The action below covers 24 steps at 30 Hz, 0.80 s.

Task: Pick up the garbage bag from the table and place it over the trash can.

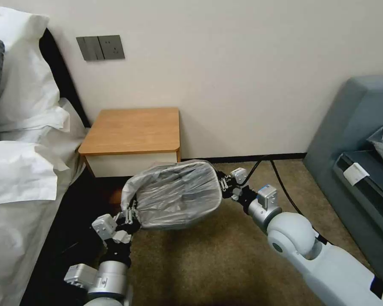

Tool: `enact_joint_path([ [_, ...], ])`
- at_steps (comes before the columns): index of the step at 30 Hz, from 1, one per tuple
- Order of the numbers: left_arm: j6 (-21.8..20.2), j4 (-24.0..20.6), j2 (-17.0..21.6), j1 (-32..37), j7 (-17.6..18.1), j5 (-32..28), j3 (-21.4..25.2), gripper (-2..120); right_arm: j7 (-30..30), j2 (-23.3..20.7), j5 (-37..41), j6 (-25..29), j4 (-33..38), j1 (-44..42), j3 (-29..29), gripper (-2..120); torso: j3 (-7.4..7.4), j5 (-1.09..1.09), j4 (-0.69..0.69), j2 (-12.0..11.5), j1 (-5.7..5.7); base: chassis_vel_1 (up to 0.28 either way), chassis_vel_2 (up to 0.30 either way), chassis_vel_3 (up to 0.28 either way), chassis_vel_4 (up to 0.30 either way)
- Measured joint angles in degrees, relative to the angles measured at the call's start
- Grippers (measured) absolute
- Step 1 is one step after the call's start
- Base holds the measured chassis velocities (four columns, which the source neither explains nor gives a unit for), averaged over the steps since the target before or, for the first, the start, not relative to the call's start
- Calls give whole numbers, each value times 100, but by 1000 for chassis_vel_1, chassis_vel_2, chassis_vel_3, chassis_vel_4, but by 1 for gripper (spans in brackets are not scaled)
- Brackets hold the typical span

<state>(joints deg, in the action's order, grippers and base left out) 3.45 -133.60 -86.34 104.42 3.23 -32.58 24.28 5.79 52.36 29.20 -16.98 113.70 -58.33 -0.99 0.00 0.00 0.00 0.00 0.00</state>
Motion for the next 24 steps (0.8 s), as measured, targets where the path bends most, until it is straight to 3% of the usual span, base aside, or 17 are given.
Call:
enact_joint_path([
  [8, -3, -118, -13, 45, -18, -66, -167, 8, -61, 80, -403, 179, -372, 119, -159, 0, 0, 0, 0, 0, 0, 0, 0, 0, 0],
  [16, -18, -142, -16, 20, -54, -203, -159, 8, -122, 208, -1580, 520, -872, 187, -183, 0, 0, -1, 0, 0, 0, 0, 0, 0, 0],
  [24, -21, -148, -57, -42, -73, -307, -91, 9, -113, 296, -2254, 699, -1227, 246, -194, 0, 0, 0, 0, 0, 0, 0, 0, 0, 0],
])
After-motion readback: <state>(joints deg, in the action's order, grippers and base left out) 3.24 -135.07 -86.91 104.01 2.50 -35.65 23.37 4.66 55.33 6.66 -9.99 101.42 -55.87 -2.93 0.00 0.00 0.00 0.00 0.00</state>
